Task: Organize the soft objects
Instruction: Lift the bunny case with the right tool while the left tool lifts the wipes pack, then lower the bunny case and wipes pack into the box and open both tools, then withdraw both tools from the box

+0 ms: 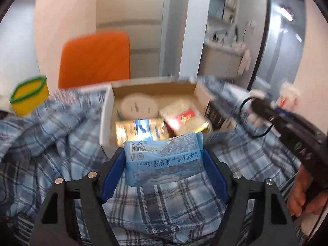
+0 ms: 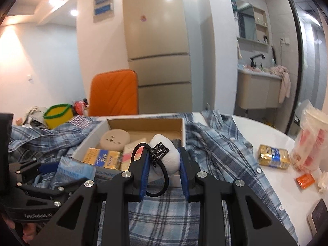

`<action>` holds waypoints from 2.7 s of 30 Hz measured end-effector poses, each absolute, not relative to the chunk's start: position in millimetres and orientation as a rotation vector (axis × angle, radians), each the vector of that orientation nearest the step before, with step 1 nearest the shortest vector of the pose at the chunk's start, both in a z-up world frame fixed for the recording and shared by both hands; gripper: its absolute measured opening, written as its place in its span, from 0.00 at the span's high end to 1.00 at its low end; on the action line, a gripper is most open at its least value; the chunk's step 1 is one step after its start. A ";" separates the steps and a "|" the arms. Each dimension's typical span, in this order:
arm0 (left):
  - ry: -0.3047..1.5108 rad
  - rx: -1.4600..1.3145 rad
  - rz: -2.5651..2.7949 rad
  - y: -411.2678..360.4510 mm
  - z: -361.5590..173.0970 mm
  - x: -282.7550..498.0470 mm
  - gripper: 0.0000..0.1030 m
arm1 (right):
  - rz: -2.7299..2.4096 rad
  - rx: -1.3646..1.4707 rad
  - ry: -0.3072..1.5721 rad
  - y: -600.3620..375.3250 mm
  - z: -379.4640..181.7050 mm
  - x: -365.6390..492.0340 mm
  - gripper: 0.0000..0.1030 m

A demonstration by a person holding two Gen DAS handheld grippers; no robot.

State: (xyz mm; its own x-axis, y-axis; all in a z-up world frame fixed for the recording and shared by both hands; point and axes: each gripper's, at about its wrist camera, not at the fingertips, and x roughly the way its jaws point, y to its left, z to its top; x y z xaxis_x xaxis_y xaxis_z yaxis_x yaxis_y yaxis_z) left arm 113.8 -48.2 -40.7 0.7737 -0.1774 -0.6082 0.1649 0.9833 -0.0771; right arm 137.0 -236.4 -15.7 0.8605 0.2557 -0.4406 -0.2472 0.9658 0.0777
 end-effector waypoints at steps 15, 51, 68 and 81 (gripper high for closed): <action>0.237 0.047 -0.141 -52.8 7.0 48.8 0.27 | 0.277 -0.058 0.269 -220.3 1.6 97.2 0.73; 0.381 0.013 -0.124 -42.4 40.4 177.6 0.27 | 0.164 -0.037 0.408 -199.0 23.8 220.4 0.73; 0.620 0.025 -0.101 -41.1 -21.5 221.4 0.23 | 0.252 -0.119 0.666 -186.8 -39.6 257.4 0.71; 0.541 -0.006 -0.083 -29.4 -2.7 208.4 0.05 | 0.221 -0.123 0.610 -192.5 -26.2 247.5 0.43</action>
